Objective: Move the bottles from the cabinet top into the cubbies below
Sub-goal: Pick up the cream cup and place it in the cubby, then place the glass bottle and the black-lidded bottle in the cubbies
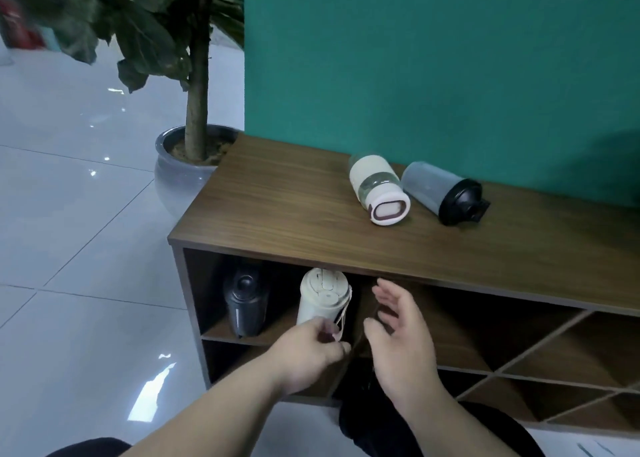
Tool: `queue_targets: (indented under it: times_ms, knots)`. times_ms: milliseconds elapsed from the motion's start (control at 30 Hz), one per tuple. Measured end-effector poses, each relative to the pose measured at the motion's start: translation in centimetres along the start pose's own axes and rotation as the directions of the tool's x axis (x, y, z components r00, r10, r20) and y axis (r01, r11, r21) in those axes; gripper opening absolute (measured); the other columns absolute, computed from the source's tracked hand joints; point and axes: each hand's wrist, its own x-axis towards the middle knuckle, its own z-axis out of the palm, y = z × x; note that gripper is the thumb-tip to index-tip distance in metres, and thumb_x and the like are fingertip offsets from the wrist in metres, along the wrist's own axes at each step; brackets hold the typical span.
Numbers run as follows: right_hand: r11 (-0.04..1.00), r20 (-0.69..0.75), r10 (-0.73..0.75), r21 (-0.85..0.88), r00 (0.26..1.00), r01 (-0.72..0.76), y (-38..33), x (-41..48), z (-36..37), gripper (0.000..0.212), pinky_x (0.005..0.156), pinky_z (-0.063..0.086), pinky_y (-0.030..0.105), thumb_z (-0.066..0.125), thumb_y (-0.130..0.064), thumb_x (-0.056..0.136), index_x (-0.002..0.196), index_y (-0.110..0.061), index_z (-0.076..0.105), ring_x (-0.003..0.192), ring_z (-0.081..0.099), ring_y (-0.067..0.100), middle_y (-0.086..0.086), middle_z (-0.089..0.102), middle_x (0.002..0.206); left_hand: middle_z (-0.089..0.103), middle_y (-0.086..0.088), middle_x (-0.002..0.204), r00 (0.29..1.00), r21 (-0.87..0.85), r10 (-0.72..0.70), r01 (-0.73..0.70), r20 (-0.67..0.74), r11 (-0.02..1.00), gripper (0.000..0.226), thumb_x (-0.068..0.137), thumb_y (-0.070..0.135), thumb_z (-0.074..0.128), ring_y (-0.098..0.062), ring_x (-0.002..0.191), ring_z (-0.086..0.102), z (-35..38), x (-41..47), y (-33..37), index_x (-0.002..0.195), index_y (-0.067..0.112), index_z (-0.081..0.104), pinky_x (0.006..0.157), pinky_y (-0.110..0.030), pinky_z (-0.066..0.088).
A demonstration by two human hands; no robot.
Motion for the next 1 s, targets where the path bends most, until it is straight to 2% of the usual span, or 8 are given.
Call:
queue_targets:
  times_ms: [167,267,367,567,667,800,900,1000]
  knots:
    - [0.989,-0.122,-0.141,-0.068,0.982,0.133,-4.9,5.0,-2.5,0.048,0.102,0.046,0.039,0.072,-0.026,0.080,0.120,-0.038,0.049,0.116,0.054,0.006,-0.011,0.054,0.123,0.070,0.013,0.088,0.992,-0.224,0.124,-0.124,-0.014,0.967,0.022,0.084,0.037,0.077,-0.005,0.076,0.060,-1.4,-0.4,2.8,0.104,0.029,0.074,0.082,-0.025,0.045]
    - [0.980,-0.175,-0.077,-0.196,0.982,0.042,-7.0,9.1,-2.3,0.076,0.105,0.043,0.042,0.074,-0.051,0.070,0.135,-0.024,0.043,0.124,0.050,0.018,-0.004,0.048,0.129,0.069,0.010,0.084,0.991,-0.250,0.119,-0.129,-0.054,0.960,0.009,0.093,0.024,0.075,-0.005,0.074,0.059,-1.8,0.5,2.7,0.101,0.027,0.074,0.074,-0.024,0.042]
    - [0.962,-0.170,0.040,-0.259,0.985,-0.083,-8.1,12.5,-1.2,0.105,0.108,0.039,0.045,0.073,-0.064,0.063,0.146,-0.016,0.029,0.134,0.043,0.028,0.008,0.042,0.145,0.065,0.013,0.073,0.990,-0.252,0.140,-0.143,-0.032,0.957,0.008,0.095,0.021,0.074,0.007,0.055,0.055,-1.7,1.7,2.5,0.102,0.025,0.073,0.066,-0.019,0.042]
    - [0.945,-0.227,0.150,-0.254,0.962,-0.207,-8.2,15.7,0.8,0.089,0.084,0.046,0.040,0.071,-0.059,0.067,0.133,-0.013,0.035,0.111,0.058,0.035,0.010,0.058,0.127,0.064,0.008,0.083,0.989,-0.252,0.149,-0.142,0.010,0.957,0.008,0.095,0.019,0.074,0.009,0.041,0.048,-1.4,3.3,2.0,0.101,0.023,0.071,0.049,-0.006,0.037]
    - [0.969,-0.239,0.135,-0.171,0.962,-0.179,-8.4,15.1,0.3,0.083,0.073,0.038,0.031,0.073,-0.044,0.072,0.139,-0.016,0.031,0.089,0.054,0.026,0.002,0.057,0.111,0.064,0.011,0.080,0.990,-0.224,0.142,-0.136,0.011,0.965,0.010,0.095,0.022,0.075,0.010,0.047,0.052,-1.6,3.6,2.1,0.105,0.023,0.072,0.057,-0.009,0.039]
    - [1.000,-0.285,0.029,0.008,0.958,-0.027,-8.7,11.9,-2.4,0.075,0.078,0.045,0.029,0.077,-0.042,0.069,0.133,-0.030,0.040,0.094,0.061,0.014,-0.009,0.061,0.110,0.070,0.011,0.086,0.991,-0.219,0.128,-0.116,0.039,0.969,0.012,0.090,0.031,0.078,-0.003,0.073,0.059,-1.6,3.1,2.4,0.102,0.028,0.075,0.075,-0.020,0.045]
    - [0.970,-0.233,-0.046,0.221,0.971,0.099,-8.6,8.5,-5.6,0.069,0.081,0.053,0.029,0.080,-0.035,0.066,0.126,-0.033,0.046,0.092,0.068,0.007,-0.009,0.069,0.101,0.075,0.006,0.090,0.992,-0.242,0.110,-0.094,0.055,0.966,0.037,0.064,0.051,0.079,-0.009,0.081,0.063,-1.0,2.8,2.2,0.096,0.032,0.077,0.084,-0.030,0.048]
    - [0.923,-0.145,-0.130,0.343,0.981,0.173,-8.1,5.6,-9.7,0.066,0.074,0.055,0.026,0.077,-0.023,0.065,0.126,-0.027,0.051,0.089,0.070,0.007,-0.013,0.073,0.096,0.079,0.007,0.094,0.987,-0.247,0.131,-0.105,0.089,0.963,0.051,0.057,0.048,0.079,-0.016,0.092,0.069,0.2,2.3,1.8,0.104,0.027,0.077,0.093,-0.031,0.052]
